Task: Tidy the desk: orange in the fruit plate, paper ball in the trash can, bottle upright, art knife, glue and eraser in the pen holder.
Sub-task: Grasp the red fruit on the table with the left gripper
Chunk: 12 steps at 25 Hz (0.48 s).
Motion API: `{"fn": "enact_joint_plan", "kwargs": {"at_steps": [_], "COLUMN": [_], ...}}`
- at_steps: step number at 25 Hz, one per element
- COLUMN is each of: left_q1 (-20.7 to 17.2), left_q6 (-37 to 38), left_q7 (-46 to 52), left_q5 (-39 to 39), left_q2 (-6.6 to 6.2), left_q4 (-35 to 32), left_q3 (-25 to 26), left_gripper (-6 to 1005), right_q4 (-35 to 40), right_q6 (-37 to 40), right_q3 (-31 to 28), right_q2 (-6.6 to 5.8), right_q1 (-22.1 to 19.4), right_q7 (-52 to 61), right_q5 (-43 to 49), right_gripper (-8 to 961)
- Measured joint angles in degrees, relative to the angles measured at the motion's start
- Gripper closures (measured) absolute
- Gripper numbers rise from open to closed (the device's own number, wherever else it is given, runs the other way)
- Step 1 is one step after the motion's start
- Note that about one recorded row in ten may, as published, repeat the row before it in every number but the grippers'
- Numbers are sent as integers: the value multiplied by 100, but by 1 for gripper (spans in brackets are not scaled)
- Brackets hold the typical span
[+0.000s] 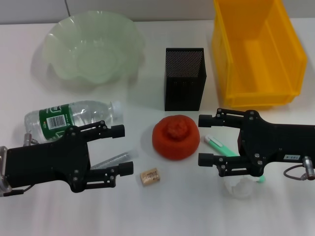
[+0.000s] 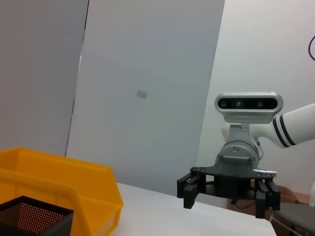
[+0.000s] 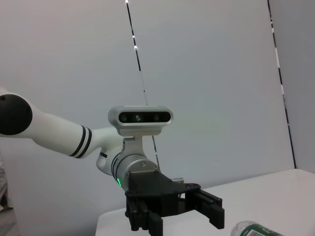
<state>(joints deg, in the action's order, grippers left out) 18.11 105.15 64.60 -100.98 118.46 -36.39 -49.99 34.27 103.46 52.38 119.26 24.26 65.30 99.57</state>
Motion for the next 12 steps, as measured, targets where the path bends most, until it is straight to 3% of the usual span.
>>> {"fn": "enact_joint_plan", "kwargs": {"at_steps": [12], "left_q1": [31], "left_q6": [-20], "left_q7": [-4], "left_q5": [22], "left_q2": [2], "left_q4": [77], "left_q3": [27], "left_gripper": [226], "right_q4": [-18], "right_q6": [-15], "right_q3": [-2], "right_q2": [12], "right_q1": [-51], "right_q7": [-17], "right_q5": [0], "right_gripper": [156]}}
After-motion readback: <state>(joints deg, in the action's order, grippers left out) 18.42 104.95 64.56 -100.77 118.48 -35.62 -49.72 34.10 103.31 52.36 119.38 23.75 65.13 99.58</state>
